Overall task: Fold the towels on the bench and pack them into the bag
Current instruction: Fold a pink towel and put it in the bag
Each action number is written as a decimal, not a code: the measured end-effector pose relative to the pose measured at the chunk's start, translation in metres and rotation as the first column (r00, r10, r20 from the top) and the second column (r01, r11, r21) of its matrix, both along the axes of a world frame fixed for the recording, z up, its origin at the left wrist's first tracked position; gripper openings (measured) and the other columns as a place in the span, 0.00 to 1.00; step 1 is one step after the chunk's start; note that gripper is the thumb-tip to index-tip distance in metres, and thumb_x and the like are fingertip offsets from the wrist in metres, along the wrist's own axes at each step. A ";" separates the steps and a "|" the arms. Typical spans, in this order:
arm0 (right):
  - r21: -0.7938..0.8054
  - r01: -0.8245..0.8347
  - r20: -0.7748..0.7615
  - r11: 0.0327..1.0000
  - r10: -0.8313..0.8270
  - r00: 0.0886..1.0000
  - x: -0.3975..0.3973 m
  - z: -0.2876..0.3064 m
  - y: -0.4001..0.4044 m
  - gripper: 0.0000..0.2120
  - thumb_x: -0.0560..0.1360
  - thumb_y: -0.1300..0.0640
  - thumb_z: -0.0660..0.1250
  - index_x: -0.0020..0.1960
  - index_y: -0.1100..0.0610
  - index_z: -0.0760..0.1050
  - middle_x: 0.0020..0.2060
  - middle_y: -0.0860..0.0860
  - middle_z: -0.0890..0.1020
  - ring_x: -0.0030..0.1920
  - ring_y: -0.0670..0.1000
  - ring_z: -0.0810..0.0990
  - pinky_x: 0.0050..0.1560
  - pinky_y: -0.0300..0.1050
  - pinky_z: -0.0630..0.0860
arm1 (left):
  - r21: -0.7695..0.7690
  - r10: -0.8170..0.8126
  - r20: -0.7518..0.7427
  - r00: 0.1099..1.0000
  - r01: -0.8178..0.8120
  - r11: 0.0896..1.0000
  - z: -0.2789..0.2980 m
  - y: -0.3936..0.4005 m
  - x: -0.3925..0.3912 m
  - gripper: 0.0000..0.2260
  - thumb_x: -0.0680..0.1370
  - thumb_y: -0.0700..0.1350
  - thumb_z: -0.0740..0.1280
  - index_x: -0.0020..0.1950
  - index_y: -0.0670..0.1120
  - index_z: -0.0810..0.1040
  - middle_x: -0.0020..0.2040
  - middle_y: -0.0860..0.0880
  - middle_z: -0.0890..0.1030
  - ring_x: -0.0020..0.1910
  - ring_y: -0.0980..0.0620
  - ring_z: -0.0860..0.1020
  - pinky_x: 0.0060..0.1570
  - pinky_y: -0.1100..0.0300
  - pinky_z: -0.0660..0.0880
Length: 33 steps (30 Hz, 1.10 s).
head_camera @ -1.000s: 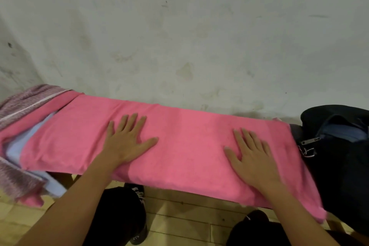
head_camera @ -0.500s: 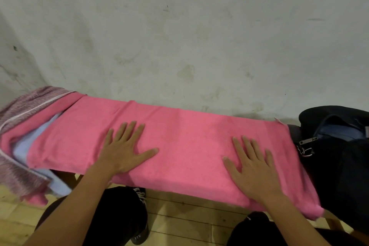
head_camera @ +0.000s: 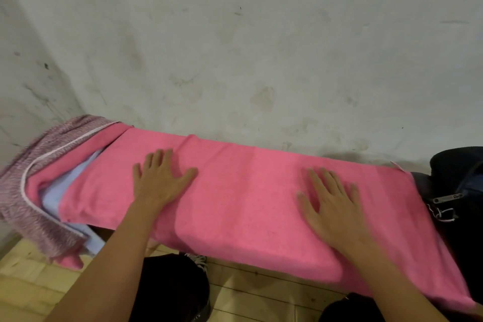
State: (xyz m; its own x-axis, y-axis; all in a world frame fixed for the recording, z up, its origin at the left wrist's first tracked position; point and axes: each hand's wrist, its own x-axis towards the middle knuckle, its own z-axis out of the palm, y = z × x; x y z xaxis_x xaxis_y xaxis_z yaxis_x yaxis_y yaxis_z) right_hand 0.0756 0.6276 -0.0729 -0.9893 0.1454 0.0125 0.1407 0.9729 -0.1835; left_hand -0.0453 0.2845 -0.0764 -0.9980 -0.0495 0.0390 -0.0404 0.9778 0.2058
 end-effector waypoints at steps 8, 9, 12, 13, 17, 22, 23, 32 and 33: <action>-0.020 -0.189 -0.013 0.982 0.189 0.982 -0.011 0.000 -0.061 0.36 0.77 0.32 0.35 0.81 0.45 0.44 0.81 0.47 0.47 0.80 0.48 0.41 0.78 0.61 0.41 | 0.151 0.012 0.006 1.000 -0.013 0.988 0.006 0.000 0.005 0.39 0.74 0.71 0.61 0.77 0.48 0.62 0.79 0.45 0.60 0.77 0.44 0.59 0.74 0.41 0.52; -0.027 -0.200 -0.026 0.979 0.199 0.980 -0.013 0.001 -0.065 0.36 0.76 0.32 0.35 0.81 0.46 0.45 0.81 0.47 0.47 0.80 0.48 0.41 0.78 0.60 0.40 | 0.307 0.055 -0.045 0.998 -0.038 0.951 0.011 0.000 0.008 0.31 0.76 0.64 0.65 0.72 0.47 0.70 0.73 0.43 0.69 0.72 0.44 0.67 0.72 0.43 0.60; -0.060 -0.238 -0.074 0.969 0.233 0.970 -0.019 0.004 -0.081 0.38 0.75 0.31 0.33 0.81 0.46 0.46 0.80 0.46 0.48 0.79 0.47 0.42 0.78 0.56 0.37 | 0.511 0.212 -0.196 0.957 -0.085 0.855 0.019 -0.016 0.013 0.10 0.77 0.52 0.66 0.54 0.47 0.76 0.54 0.45 0.78 0.55 0.42 0.76 0.59 0.45 0.74; -0.074 -0.244 -0.083 0.967 0.238 0.968 -0.020 0.004 -0.084 0.39 0.75 0.31 0.32 0.81 0.46 0.47 0.80 0.46 0.48 0.79 0.46 0.42 0.77 0.55 0.36 | 0.458 0.225 -0.214 0.951 -0.106 0.882 0.017 -0.023 0.012 0.13 0.77 0.53 0.65 0.54 0.45 0.76 0.56 0.43 0.78 0.58 0.40 0.76 0.61 0.44 0.72; -0.055 -0.262 -0.061 0.963 0.259 0.964 -0.028 -0.001 -0.103 0.40 0.73 0.31 0.31 0.81 0.46 0.49 0.81 0.46 0.50 0.80 0.46 0.45 0.79 0.57 0.41 | 0.168 0.216 0.035 0.976 -0.219 0.961 0.005 -0.055 0.010 0.32 0.80 0.64 0.54 0.78 0.46 0.59 0.80 0.45 0.56 0.79 0.46 0.52 0.75 0.39 0.43; 0.015 -0.231 0.024 0.973 0.231 0.973 -0.034 -0.003 -0.111 0.42 0.70 0.31 0.27 0.81 0.44 0.42 0.81 0.46 0.45 0.80 0.47 0.42 0.79 0.57 0.40 | 0.085 0.160 0.148 0.976 -0.174 0.981 0.004 -0.067 0.006 0.33 0.80 0.68 0.42 0.81 0.54 0.44 0.81 0.50 0.40 0.79 0.49 0.40 0.75 0.42 0.36; 0.042 -0.227 0.038 0.973 0.226 0.973 -0.034 -0.003 -0.110 0.42 0.69 0.31 0.26 0.81 0.44 0.41 0.80 0.46 0.44 0.80 0.48 0.42 0.79 0.57 0.40 | 0.078 0.160 0.148 0.976 -0.173 0.982 0.004 -0.069 0.005 0.32 0.80 0.67 0.41 0.81 0.55 0.44 0.81 0.50 0.40 0.79 0.49 0.40 0.75 0.42 0.36; 0.090 -0.253 0.092 0.963 0.245 0.965 -0.035 -0.006 -0.106 0.38 0.68 0.30 0.21 0.76 0.42 0.29 0.78 0.47 0.35 0.79 0.49 0.35 0.78 0.58 0.38 | -0.070 0.114 0.097 0.989 -0.107 0.992 -0.001 -0.101 0.003 0.29 0.81 0.65 0.40 0.81 0.57 0.42 0.81 0.50 0.41 0.80 0.48 0.41 0.76 0.46 0.37; 0.091 -0.251 0.090 0.964 0.243 0.966 -0.035 -0.006 -0.107 0.39 0.68 0.30 0.21 0.76 0.43 0.29 0.78 0.47 0.35 0.79 0.50 0.35 0.78 0.59 0.38 | -0.058 0.103 0.092 0.990 -0.098 0.994 -0.001 -0.104 0.004 0.29 0.82 0.64 0.41 0.81 0.56 0.43 0.81 0.50 0.42 0.80 0.48 0.41 0.76 0.47 0.37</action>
State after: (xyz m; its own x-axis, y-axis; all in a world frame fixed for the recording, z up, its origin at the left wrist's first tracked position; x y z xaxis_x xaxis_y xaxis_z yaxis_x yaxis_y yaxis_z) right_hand 0.0408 0.5210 -0.0786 -0.9927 -0.1022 -0.0637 -0.0969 0.9920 -0.0805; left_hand -0.0409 0.1803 -0.0774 -0.9875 -0.1497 -0.0500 -0.1555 0.9773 0.1441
